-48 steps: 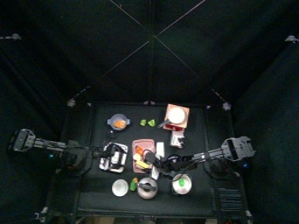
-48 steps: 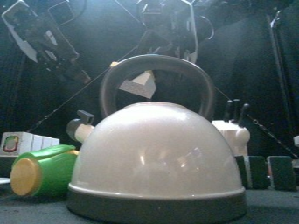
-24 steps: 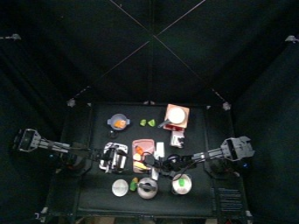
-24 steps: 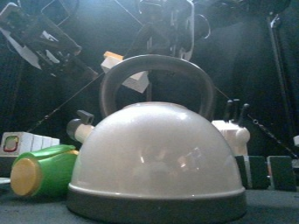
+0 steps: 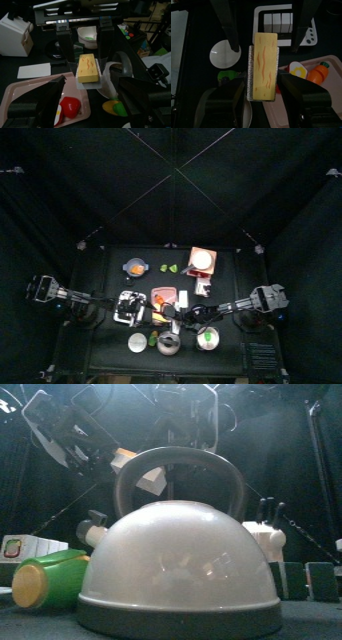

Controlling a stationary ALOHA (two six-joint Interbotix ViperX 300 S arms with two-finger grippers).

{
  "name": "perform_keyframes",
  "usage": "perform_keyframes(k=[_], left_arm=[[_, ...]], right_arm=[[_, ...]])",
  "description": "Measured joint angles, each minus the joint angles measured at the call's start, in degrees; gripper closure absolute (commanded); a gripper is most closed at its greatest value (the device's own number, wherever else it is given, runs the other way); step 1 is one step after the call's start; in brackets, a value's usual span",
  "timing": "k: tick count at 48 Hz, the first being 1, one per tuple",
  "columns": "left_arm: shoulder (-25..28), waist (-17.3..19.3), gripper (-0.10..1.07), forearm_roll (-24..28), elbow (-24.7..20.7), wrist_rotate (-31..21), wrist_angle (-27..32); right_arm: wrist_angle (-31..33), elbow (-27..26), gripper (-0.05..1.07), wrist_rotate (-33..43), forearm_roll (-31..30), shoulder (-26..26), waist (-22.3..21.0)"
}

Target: Hand over egg sushi

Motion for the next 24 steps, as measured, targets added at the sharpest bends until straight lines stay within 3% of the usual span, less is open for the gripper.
perform_keyframes(k=[14, 24], left_arm=[[2.46, 0.00, -0.01, -0.70, -1.32, 0.00, -0.09], [3.16, 0.00, 0.15, -0.70, -1.23, 0.09, -0.09]], right_arm=[[-0.09, 0.00, 0.42, 0.00, -0.09, 0.00, 0.00], [0.00, 0.00, 0.42, 0.09, -0.26, 0.00, 0.00]])
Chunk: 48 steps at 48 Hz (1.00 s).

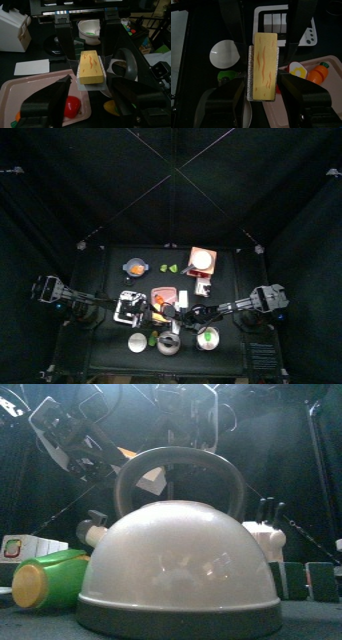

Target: Hand over egg sushi

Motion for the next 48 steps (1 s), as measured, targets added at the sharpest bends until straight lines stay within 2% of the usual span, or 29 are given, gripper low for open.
perform_keyframes(k=[9, 14, 27, 48], left_arm=[[0.00, -0.26, 0.29, 0.00, -0.09, 0.00, 0.00], [0.00, -0.18, 0.32, 0.00, -0.09, 0.00, 0.00], [0.09, -0.18, 0.32, 0.00, -0.09, 0.00, 0.00], [-0.09, 0.09, 0.32, 0.09, 0.00, 0.00, 0.09]], right_arm=[[0.35, -0.09, 0.39, -0.26, 0.26, 0.00, -0.09], [0.97, -0.18, 0.34, 0.00, 0.79, -0.09, -0.09], [1.85, -0.26, 0.16, 0.00, 3.52, 0.00, -0.09], [2.46, 1.49, 0.15, 0.09, 4.31, -1.41, 0.18]])
